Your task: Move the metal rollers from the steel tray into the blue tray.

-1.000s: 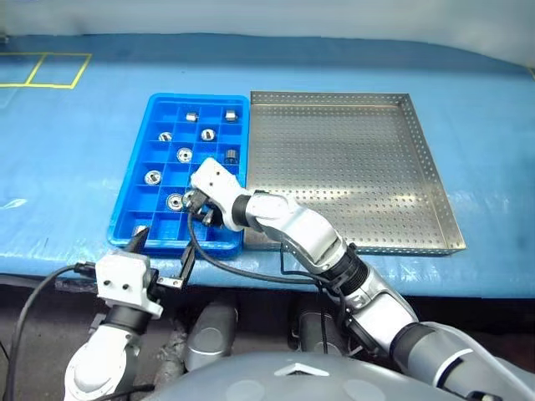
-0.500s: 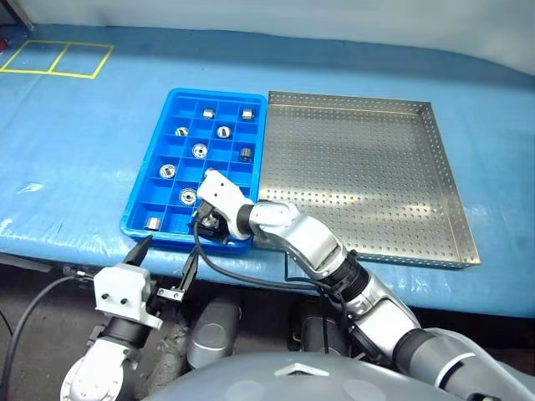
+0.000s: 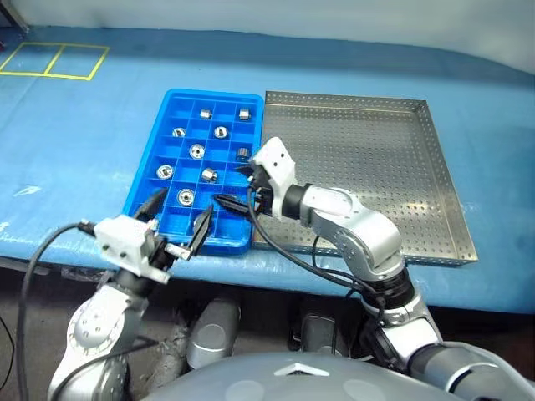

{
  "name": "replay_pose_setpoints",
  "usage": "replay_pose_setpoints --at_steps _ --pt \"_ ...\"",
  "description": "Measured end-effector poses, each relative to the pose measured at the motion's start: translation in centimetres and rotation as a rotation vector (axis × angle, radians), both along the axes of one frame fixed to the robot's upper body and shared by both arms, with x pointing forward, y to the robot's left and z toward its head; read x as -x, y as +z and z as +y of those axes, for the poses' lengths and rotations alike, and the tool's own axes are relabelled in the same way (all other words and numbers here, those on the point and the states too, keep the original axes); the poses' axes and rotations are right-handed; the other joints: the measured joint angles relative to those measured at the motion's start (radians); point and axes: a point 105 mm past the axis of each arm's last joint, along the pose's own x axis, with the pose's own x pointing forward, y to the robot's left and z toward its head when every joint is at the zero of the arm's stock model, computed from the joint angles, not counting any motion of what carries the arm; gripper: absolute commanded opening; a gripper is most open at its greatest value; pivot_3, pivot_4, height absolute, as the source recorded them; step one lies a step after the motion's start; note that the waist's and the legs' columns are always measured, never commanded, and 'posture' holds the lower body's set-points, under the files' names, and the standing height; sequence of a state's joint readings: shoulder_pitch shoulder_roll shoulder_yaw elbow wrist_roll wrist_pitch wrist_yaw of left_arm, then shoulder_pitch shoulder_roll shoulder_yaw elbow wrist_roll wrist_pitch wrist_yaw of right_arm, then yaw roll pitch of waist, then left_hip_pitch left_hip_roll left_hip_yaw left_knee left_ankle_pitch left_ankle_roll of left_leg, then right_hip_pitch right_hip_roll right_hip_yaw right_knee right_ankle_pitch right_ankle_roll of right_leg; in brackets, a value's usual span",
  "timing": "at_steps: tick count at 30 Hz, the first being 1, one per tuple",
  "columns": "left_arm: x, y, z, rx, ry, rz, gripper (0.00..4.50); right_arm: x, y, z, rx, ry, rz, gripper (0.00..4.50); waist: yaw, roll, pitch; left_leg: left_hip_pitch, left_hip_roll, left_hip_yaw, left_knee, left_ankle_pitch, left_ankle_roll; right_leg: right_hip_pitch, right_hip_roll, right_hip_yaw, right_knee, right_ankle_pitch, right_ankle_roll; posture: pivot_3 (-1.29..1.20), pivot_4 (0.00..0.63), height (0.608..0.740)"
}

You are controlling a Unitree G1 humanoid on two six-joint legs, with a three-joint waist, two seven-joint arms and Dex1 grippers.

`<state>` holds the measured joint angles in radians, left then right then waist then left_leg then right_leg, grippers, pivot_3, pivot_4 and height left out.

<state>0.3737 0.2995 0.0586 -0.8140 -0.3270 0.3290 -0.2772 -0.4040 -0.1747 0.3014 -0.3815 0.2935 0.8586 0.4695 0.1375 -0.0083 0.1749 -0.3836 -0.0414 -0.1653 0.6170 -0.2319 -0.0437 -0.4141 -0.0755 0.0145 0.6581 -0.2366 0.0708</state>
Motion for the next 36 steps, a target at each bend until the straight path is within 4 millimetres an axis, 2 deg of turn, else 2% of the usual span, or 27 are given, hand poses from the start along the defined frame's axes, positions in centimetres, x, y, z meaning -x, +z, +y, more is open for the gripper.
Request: replay_pose_setpoints --at_steps 7,13,18,24,29,36 --pt "-4.4 -0.6 0.0 -0.036 0.064 0.019 4.50 -1.1 -1.0 -4.0 0.043 -0.180 -0.092 4.32 -0.076 0.000 0.000 0.000 0.000 0.001 0.003 0.000 0.000 0.001 0.000 0.001 0.000 0.002 0.003 0.07 0.150 0.740" --pt "-6.0 -1.0 0.5 -0.036 0.147 0.032 4.50 -1.0 -2.1 -6.1 0.077 -0.290 -0.091 4.32 -0.132 -0.001 0.000 0.000 0.000 0.000 0.003 0.000 0.001 0.002 0.000 0.002 0.000 0.002 0.003 0.02 0.150 0.740" --pt "-6.4 -1.9 1.9 -0.045 0.213 0.076 4.50 -0.5 -1.5 -6.2 0.068 -0.297 -0.121 4.32 -0.154 -0.001 0.000 0.000 0.000 0.000 0.005 0.000 0.001 0.003 0.000 0.002 0.000 0.003 0.004 0.01 0.150 0.740" --pt "-6.5 -2.3 4.1 -0.068 0.336 0.111 4.50 -0.4 -1.8 -6.4 0.100 -0.289 -0.134 4.32 -0.155 -0.001 0.000 0.001 0.000 0.000 0.006 0.000 0.001 0.004 0.000 0.002 0.001 0.003 0.005 0.04 0.150 0.740" --pt "-6.4 -2.6 4.4 -0.075 0.359 0.126 4.50 -0.1 -1.9 -5.6 0.092 -0.264 -0.128 4.32 -0.150 -0.001 0.000 0.001 0.000 0.000 0.006 0.000 0.001 0.004 0.000 0.002 0.001 0.003 0.004 0.05 0.150 0.740" --pt "-6.3 -3.1 4.3 -0.073 0.379 0.143 4.50 -0.3 -1.9 -5.5 0.099 -0.253 -0.130 4.32 -0.148 -0.001 0.000 0.001 0.000 0.000 0.007 0.000 0.001 0.004 0.000 0.002 0.001 0.003 0.004 0.08 0.150 0.740"
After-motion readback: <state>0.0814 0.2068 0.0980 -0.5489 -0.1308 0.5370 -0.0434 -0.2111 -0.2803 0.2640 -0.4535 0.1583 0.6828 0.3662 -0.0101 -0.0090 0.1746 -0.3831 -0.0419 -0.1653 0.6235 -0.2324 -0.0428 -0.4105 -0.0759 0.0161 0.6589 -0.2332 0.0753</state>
